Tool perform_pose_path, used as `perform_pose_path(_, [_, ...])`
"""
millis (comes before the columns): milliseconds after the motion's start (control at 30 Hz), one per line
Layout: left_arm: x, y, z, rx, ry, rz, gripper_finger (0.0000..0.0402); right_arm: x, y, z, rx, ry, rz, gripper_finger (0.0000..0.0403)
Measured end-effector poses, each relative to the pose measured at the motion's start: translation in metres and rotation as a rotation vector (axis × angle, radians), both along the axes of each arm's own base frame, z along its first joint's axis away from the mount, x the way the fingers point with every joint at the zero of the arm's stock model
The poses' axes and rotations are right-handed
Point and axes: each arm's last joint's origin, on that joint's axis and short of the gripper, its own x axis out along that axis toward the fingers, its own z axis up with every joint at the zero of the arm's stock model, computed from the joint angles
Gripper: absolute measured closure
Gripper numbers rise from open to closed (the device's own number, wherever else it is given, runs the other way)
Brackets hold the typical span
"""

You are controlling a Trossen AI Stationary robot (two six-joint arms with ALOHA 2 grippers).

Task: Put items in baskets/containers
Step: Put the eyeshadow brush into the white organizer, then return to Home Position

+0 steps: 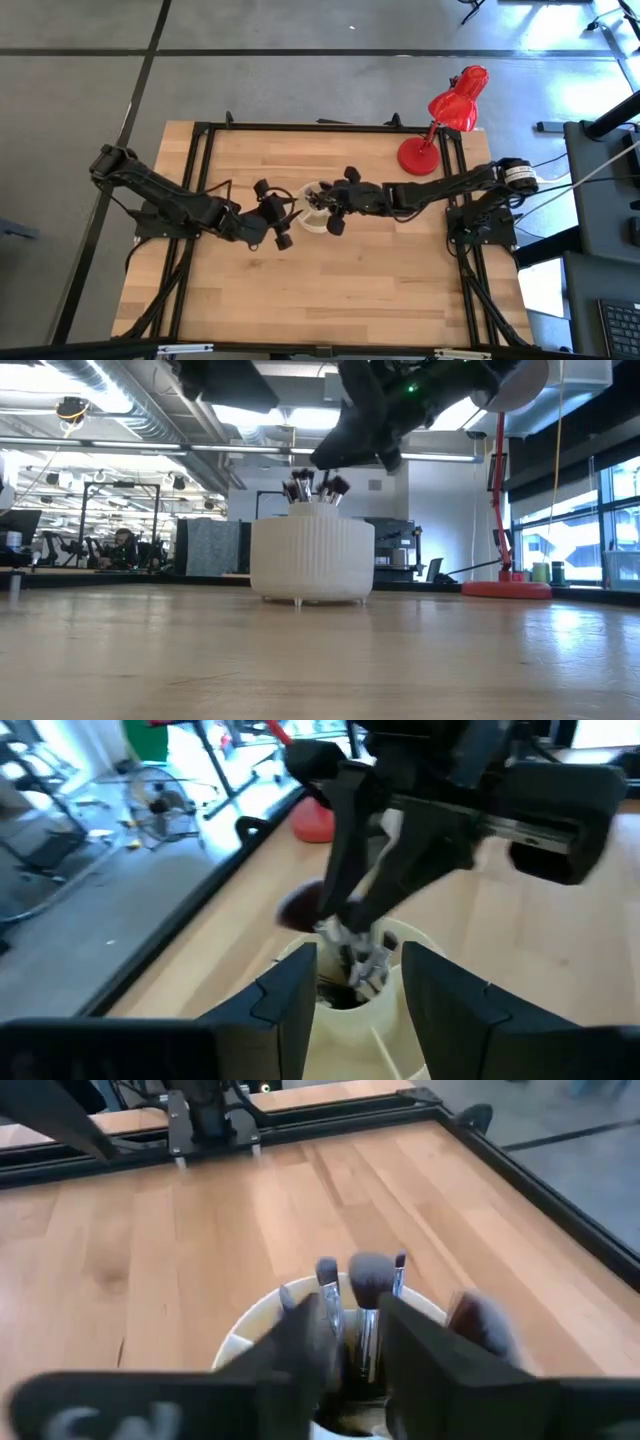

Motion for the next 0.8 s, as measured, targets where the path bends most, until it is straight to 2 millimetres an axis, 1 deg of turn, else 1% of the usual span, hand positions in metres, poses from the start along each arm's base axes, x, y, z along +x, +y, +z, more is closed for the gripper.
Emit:
perform_pose_path(67, [-0.001,-0.001,0.000,0.016,-0.007,0.030,0.0258,-0.001,0.000,0.001,0.000,-0.003,-0.003,0.0264])
perform_pose_path(133, [-0.003,-0.001,0.000,0.038,-0.011,0.060,0.0258,-0.004,0.000,0.007,0.001,-0.016,-0.003,0.0232])
perform_pose_path(233, [-0.003,-0.001,0.000,0.049,-0.014,0.078,0.0258,-0.009,-0.001,0.020,-0.012,-0.059,0.000,0.0201])
perform_pose_path(433, [-0.003,-0.001,0.000,0.046,-0.015,0.078,0.0258,-0.024,-0.002,0.037,-0.041,-0.069,-0.050,0.0191])
perform_pose_path(500, [-0.003,-0.002,0.000,0.047,-0.015,0.075,0.0258,-0.032,0.001,0.038,-0.030,-0.032,-0.066,0.0191])
perform_pose_path(667, [-0.008,-0.008,0.001,0.074,-0.014,0.080,0.0258,-0.054,0.020,0.042,-0.036,0.046,-0.118,0.0190])
perform_pose_path(733, [-0.011,-0.011,0.006,0.045,-0.059,0.079,0.0259,-0.062,0.029,0.049,-0.053,0.026,-0.114,0.0190])
perform_pose_path(800, [-0.014,-0.015,0.015,0.008,-0.119,0.050,0.0259,-0.071,0.037,0.061,-0.073,-0.012,-0.059,0.0192])
